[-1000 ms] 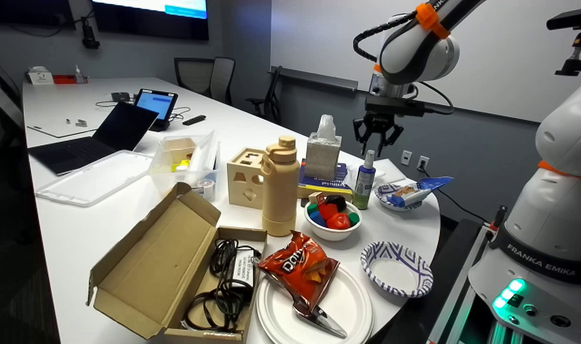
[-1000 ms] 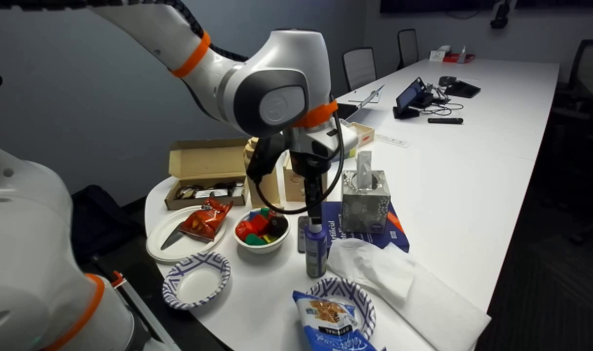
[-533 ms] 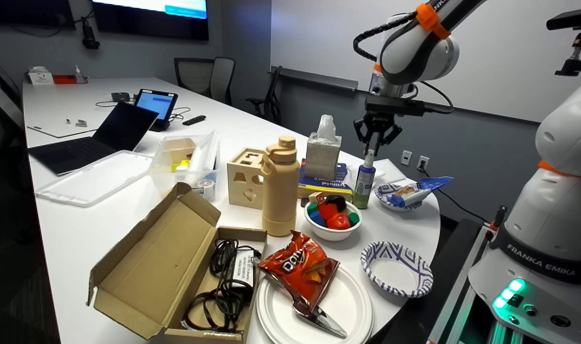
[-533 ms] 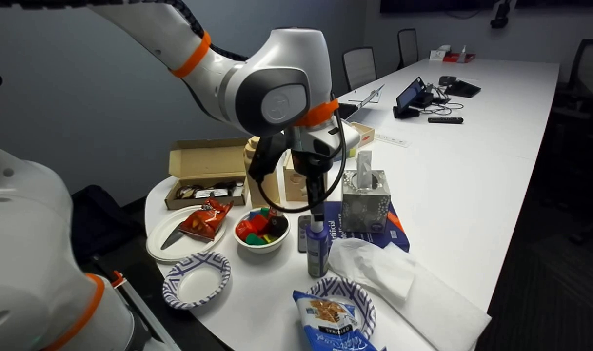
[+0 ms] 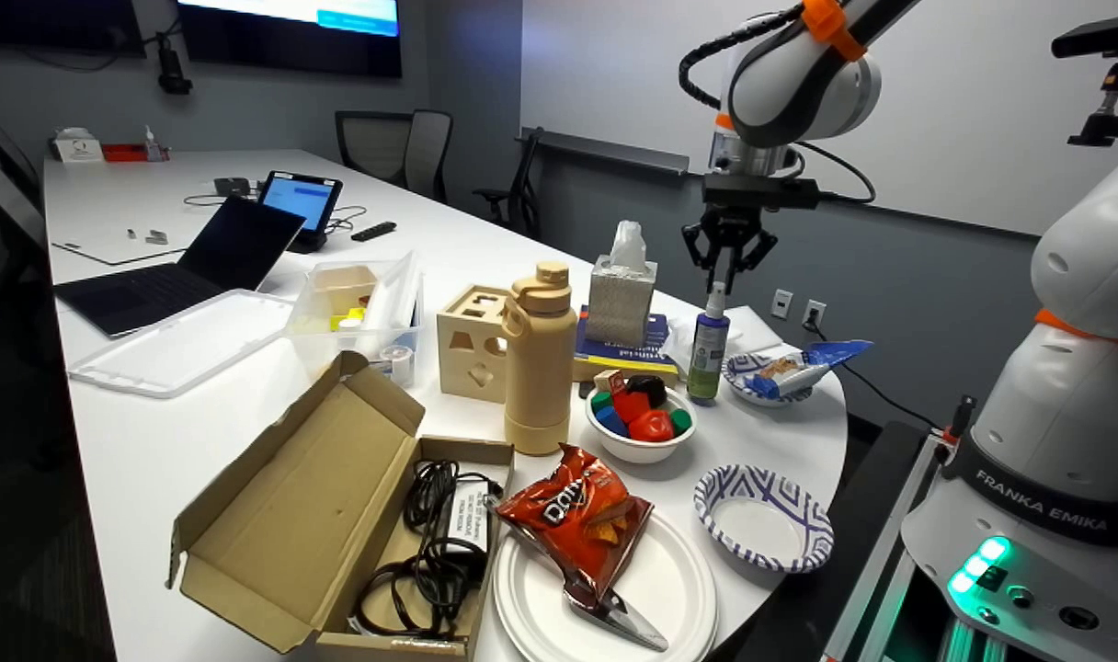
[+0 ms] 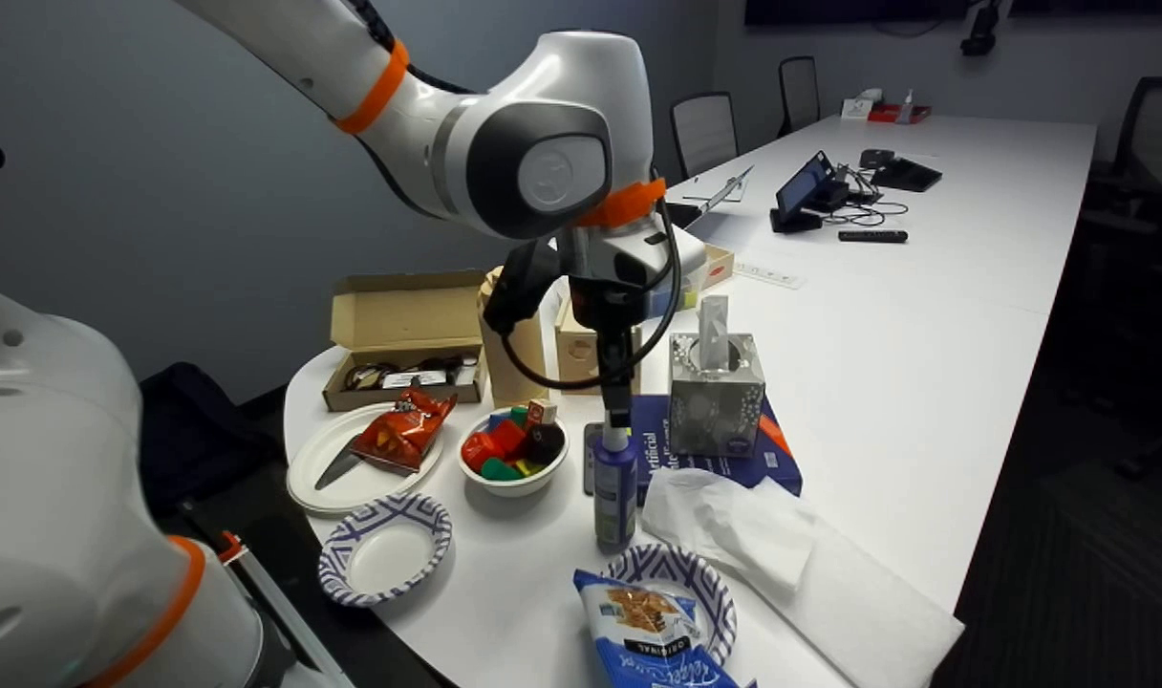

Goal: Move the blue bottle to the left

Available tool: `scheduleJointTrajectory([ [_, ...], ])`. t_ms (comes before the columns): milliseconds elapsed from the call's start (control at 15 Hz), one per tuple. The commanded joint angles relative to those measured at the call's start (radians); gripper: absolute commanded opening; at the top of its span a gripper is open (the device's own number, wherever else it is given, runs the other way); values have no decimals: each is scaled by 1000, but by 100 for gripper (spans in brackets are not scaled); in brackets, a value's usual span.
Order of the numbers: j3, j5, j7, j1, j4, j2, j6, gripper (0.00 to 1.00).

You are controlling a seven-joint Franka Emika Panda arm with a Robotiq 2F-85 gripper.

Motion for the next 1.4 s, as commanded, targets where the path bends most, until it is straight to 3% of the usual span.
scheduleJointTrajectory([
  [0, 9, -6, 38, 29, 18, -89, -98, 6],
  [933, 5, 76, 27, 57, -10, -263, -148, 6],
  [1333, 12, 92, 37, 50, 0, -324, -231, 6],
])
